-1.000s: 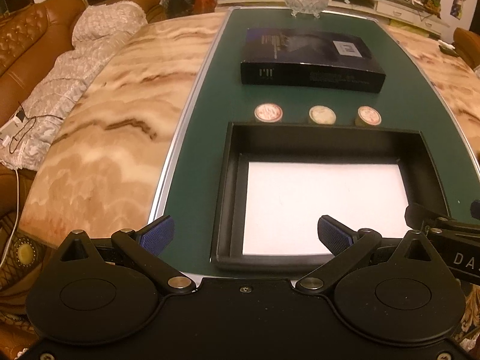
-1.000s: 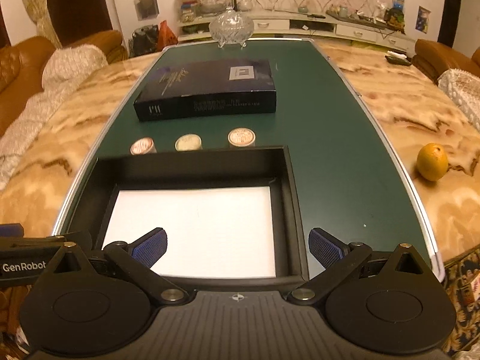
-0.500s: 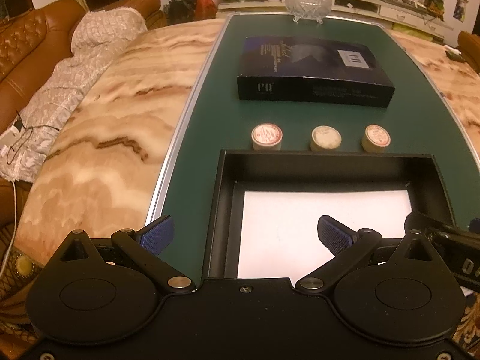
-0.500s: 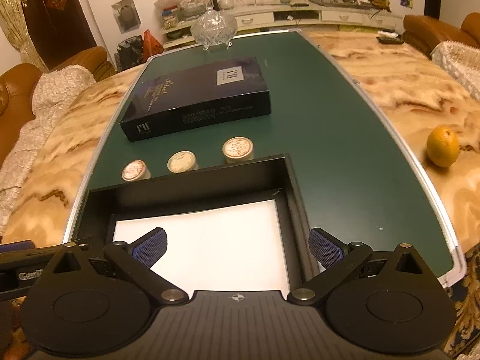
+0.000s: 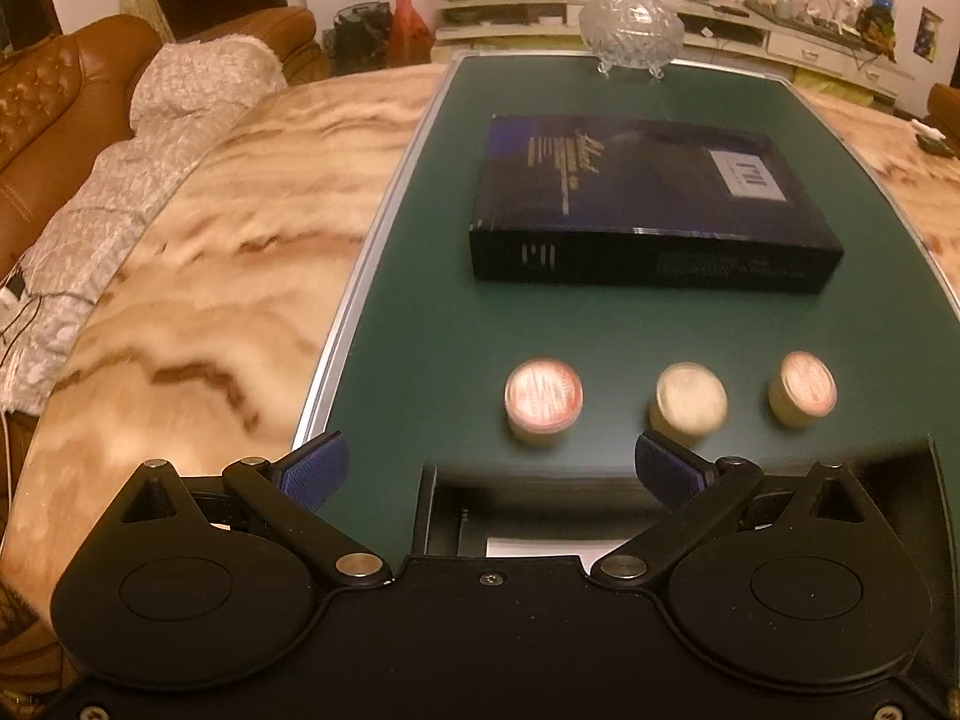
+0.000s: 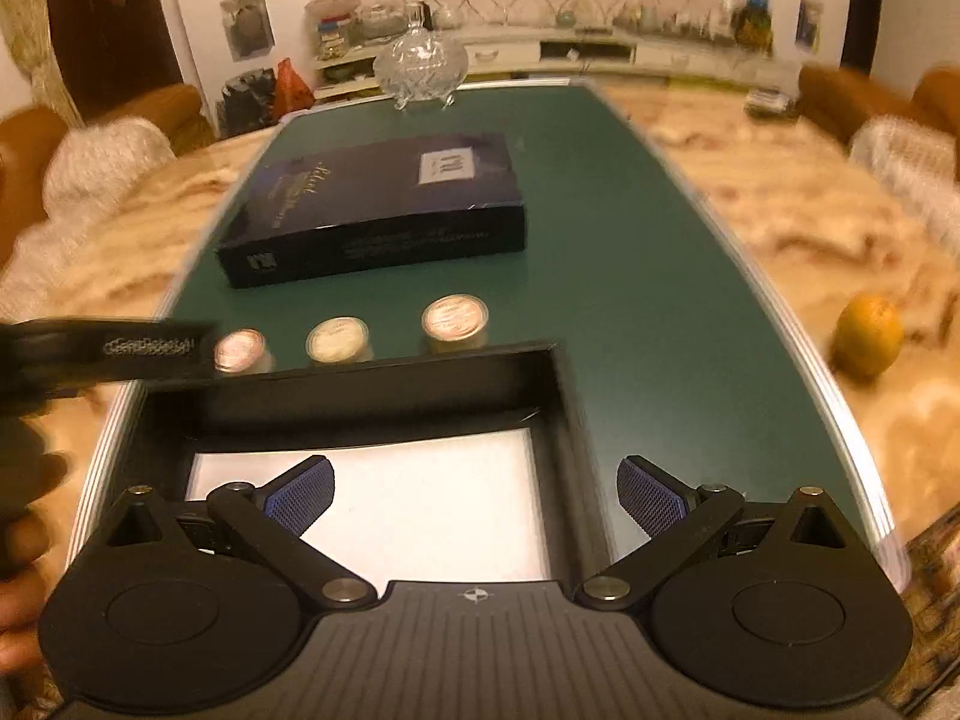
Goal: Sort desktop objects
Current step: 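Move the left gripper toward the red-labelled tin beside the tray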
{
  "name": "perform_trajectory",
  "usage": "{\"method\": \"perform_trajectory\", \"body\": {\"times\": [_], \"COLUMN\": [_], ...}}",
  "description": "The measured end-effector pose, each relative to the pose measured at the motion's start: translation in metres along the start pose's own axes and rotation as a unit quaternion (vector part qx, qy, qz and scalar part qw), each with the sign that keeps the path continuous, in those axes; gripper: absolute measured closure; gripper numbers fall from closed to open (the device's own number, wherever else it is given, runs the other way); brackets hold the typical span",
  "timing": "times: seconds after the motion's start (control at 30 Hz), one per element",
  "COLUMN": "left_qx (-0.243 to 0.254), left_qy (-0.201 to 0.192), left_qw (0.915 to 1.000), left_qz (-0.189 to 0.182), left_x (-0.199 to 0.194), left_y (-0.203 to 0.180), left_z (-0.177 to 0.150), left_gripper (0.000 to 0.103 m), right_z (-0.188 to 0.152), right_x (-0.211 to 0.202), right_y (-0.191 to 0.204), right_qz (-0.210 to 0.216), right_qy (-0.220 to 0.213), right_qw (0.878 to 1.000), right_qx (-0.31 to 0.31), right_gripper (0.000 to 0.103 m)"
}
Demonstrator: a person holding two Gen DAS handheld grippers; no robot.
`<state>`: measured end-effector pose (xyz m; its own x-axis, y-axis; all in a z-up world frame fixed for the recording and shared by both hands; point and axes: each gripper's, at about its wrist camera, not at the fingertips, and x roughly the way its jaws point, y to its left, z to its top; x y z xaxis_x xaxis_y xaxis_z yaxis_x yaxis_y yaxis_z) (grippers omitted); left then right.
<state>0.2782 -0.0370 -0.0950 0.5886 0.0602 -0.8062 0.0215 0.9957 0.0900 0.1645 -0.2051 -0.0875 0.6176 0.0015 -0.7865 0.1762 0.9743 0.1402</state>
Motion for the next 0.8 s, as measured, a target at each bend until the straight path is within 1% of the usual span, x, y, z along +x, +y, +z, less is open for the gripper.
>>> {"method": "perform_trajectory", "body": {"times": [0.07,0.1,0.23,0.4,0.6,0.8], "left_qx": [-0.003,-0.004,-0.010,-0.008,-0.006,-0.007], "left_qy": [0.006,0.010,0.025,0.030,0.033,0.039], "left_qw": [0.9999,0.9999,0.9996,0.9995,0.9993,0.9992], "left_qz": [0.007,0.004,-0.010,-0.009,-0.015,-0.010], "left_x": [0.013,0.019,0.037,0.052,0.063,0.072], "left_y": [-0.001,-0.001,0.000,-0.002,-0.006,-0.011], "left_z": [0.007,0.009,0.013,0.012,0.016,0.018], "left_gripper": [0.000,0.000,0.000,0.000,0.000,0.000], "right_z": [-0.002,-0.003,-0.011,-0.019,-0.023,-0.022], "right_x": [0.002,0.002,0.003,0.008,0.017,0.019], "right_y": [-0.003,-0.003,0.002,0.008,0.023,0.018], "right_qz": [0.017,0.023,0.026,0.019,-0.010,-0.008], "right_qy": [0.008,0.010,0.006,0.001,0.005,-0.001], "right_qw": [1.000,0.999,0.999,0.999,1.000,1.000], "right_qx": [0.025,0.032,0.038,0.039,0.000,0.011], "right_gripper": [0.000,0.000,0.000,0.000,0.000,0.000]}}
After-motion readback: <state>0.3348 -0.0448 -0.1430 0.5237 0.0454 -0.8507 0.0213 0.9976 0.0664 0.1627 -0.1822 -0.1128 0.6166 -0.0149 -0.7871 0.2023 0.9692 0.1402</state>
